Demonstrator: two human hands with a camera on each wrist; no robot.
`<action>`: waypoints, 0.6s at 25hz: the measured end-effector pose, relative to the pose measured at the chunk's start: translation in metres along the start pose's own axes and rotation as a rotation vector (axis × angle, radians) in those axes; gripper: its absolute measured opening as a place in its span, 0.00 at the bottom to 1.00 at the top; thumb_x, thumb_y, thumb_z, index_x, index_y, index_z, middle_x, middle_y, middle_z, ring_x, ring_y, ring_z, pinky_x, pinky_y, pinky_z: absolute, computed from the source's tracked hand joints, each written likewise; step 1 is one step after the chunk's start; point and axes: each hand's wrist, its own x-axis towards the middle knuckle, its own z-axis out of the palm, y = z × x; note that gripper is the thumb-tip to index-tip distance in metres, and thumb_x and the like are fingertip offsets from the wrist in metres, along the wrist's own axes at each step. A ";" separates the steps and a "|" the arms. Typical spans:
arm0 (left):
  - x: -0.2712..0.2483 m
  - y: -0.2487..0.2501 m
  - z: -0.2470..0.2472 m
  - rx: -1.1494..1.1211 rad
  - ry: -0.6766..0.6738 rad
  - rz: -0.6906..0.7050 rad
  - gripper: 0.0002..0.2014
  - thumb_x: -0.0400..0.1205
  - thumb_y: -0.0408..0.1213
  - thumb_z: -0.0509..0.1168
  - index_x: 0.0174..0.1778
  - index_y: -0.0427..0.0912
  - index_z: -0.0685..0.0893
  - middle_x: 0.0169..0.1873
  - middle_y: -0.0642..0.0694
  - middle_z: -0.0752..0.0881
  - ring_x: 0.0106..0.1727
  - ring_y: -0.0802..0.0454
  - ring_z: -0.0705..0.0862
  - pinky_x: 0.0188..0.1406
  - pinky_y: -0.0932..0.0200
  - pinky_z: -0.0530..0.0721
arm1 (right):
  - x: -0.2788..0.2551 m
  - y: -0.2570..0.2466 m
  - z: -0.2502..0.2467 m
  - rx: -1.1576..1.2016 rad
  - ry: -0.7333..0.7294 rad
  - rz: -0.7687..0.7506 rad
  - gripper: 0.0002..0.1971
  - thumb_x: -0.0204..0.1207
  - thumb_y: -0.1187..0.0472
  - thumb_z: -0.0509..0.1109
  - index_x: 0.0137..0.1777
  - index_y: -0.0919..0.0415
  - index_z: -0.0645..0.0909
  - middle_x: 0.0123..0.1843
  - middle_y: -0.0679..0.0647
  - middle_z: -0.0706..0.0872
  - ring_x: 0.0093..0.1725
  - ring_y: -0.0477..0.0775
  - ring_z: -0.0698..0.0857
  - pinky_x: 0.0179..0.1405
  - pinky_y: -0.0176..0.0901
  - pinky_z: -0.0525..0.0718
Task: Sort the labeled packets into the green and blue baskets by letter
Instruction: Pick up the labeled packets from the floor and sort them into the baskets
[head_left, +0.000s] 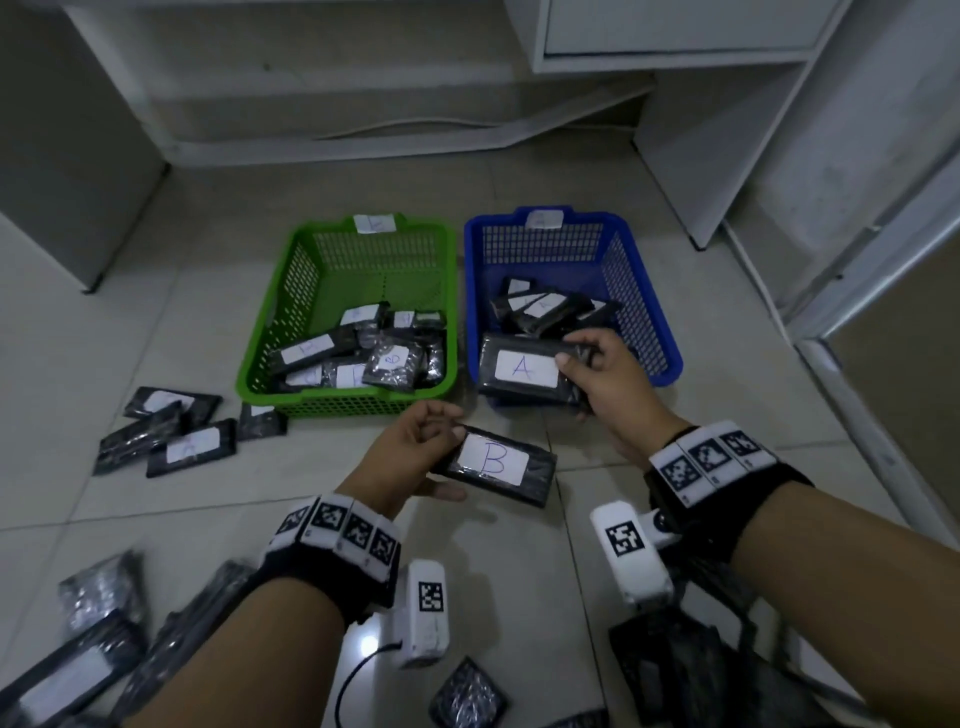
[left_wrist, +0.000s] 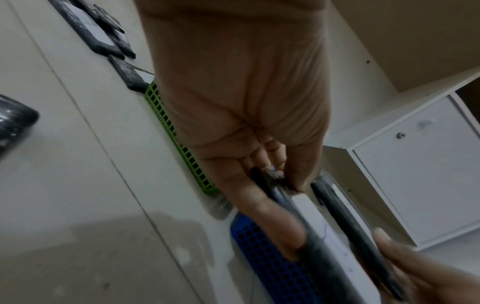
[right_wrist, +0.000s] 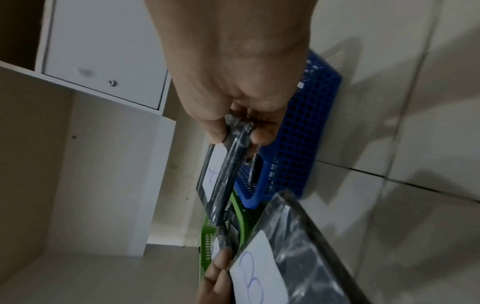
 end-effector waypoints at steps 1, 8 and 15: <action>0.002 0.001 0.002 -0.029 0.018 0.032 0.09 0.82 0.30 0.63 0.58 0.39 0.77 0.42 0.41 0.84 0.39 0.49 0.86 0.26 0.54 0.87 | 0.014 -0.004 0.002 -0.040 0.023 -0.026 0.10 0.79 0.62 0.68 0.57 0.52 0.73 0.51 0.54 0.84 0.41 0.53 0.86 0.18 0.38 0.81; 0.027 0.029 -0.006 -0.360 0.205 0.221 0.17 0.80 0.21 0.62 0.61 0.41 0.77 0.41 0.40 0.82 0.45 0.48 0.86 0.43 0.52 0.90 | 0.095 -0.001 0.038 -0.175 0.088 -0.026 0.16 0.73 0.69 0.70 0.58 0.54 0.74 0.56 0.59 0.84 0.53 0.60 0.84 0.56 0.59 0.85; 0.093 0.071 -0.024 -0.350 0.507 0.319 0.21 0.77 0.18 0.64 0.64 0.37 0.71 0.45 0.38 0.82 0.46 0.42 0.86 0.41 0.58 0.90 | 0.141 -0.001 0.051 -0.160 0.208 0.039 0.17 0.75 0.67 0.69 0.62 0.59 0.72 0.52 0.55 0.80 0.51 0.57 0.80 0.55 0.50 0.81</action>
